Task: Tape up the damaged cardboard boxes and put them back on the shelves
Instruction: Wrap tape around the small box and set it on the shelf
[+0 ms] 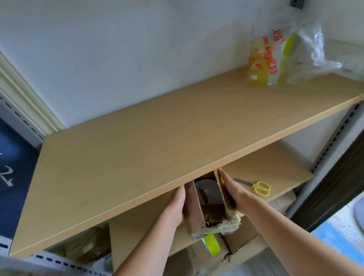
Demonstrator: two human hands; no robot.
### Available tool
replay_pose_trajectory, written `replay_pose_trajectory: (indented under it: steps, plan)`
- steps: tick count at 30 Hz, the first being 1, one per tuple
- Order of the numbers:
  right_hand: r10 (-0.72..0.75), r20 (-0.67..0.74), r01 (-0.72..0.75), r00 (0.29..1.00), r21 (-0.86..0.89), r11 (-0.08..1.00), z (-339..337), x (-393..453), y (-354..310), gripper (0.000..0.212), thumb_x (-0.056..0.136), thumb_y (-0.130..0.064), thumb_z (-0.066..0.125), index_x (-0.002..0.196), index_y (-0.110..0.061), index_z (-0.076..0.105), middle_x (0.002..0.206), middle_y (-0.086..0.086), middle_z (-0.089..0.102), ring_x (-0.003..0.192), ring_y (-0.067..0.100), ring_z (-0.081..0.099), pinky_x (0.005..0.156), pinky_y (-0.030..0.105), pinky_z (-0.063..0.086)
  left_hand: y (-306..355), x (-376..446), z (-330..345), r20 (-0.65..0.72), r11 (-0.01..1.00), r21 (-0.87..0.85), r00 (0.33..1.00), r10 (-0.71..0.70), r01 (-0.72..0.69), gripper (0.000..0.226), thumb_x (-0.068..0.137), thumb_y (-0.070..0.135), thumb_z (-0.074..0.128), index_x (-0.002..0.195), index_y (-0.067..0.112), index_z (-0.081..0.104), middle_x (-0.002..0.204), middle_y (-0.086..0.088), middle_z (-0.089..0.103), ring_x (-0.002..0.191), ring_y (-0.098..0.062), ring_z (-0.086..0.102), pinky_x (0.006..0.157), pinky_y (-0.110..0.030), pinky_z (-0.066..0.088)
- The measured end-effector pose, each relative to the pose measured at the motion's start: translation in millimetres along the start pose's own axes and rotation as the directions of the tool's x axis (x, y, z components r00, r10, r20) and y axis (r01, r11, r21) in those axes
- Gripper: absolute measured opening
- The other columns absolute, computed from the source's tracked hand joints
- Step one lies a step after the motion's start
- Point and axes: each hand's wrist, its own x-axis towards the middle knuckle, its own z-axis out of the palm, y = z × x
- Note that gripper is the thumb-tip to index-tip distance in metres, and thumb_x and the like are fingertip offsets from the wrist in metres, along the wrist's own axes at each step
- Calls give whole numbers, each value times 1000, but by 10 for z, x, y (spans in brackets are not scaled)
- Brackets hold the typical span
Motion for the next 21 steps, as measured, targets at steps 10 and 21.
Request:
replay_pose_trajectory:
  steps: [10,21]
  plan:
    - [-128,4,121,992,-360,925,93,411,-77,67,93,-69,40,145,-27,43,140,11,54,121,29,52,106,36,38,-105,12,78,-64,999,31,998,-14,16,49,94,66,46,110,26,69,128,1,64,107,-18,62,82,-29,47]
    - [-442,273,483,855,-729,485,-80,662,206,84,86,-69,49,154,-29,19,158,-5,26,138,17,36,103,22,27,-414,-8,97,-269,984,-45,950,156,-174,77,92,54,60,156,31,24,155,3,38,136,-17,42,108,-33,35]
